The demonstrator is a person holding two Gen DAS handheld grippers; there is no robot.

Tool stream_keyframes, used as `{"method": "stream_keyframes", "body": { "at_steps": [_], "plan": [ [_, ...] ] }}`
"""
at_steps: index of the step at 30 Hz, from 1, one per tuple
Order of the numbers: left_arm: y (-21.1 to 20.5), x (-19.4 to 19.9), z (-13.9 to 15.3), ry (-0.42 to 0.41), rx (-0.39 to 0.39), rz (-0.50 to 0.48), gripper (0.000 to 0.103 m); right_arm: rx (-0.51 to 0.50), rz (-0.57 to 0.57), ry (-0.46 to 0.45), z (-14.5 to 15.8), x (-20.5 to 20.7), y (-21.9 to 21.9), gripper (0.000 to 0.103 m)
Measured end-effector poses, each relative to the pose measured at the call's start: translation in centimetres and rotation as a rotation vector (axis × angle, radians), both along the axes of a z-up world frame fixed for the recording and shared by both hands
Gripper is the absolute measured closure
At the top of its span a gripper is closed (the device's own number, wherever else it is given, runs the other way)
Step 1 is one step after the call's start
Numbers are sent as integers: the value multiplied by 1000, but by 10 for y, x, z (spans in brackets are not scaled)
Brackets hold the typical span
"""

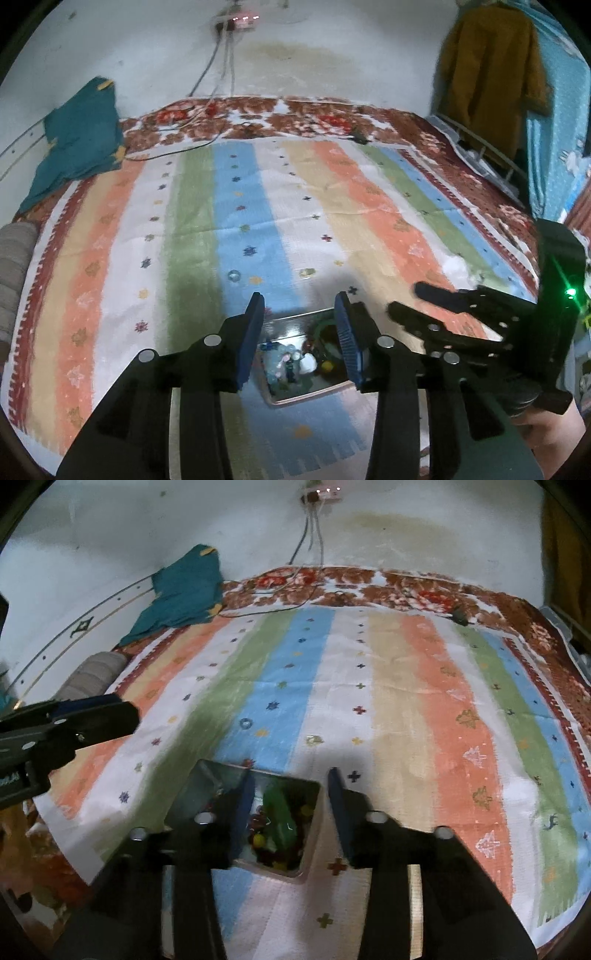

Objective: Organize jewelry
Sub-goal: 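Open both tools to drop the bangle and charm strand into the tin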

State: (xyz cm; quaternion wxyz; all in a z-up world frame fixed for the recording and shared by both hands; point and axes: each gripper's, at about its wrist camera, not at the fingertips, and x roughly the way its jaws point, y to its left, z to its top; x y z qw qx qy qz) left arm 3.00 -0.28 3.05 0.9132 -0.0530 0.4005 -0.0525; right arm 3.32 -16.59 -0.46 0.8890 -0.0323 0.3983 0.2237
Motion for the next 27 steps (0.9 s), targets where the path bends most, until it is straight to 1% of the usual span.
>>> {"method": "stream_keyframes", "body": {
  "at_steps": [2, 3, 7, 11, 15, 17, 22, 24, 27],
  "plan": [
    [6, 3, 0, 7, -5, 24, 60, 1, -11, 5, 0, 2, -3, 61],
    [8, 4, -1, 8, -6, 32, 56, 2, -15, 6, 0, 3, -5, 61],
    [14, 9, -4, 20, -1, 53, 51, 0, -21, 9, -2, 8, -5, 56],
    [20, 17, -10, 45, 10, 83, 50, -2, -17, 23, -4, 12, -5, 55],
    [27, 26, -15, 68, 13, 117, 47, -6, -19, 33, -6, 18, -5, 54],
    [29, 30, -18, 78, 19, 128, 46, -7, -21, 38, -7, 21, -4, 52],
    [31, 40, -24, 95, 34, 139, 41, -4, -21, 51, -9, 29, -3, 50],
    [30, 44, -25, 99, 41, 141, 39, -1, -24, 58, -11, 33, -3, 46],
    [30, 53, -30, 118, 58, 138, 38, 4, -27, 72, -13, 40, -2, 44]
  ]
}}
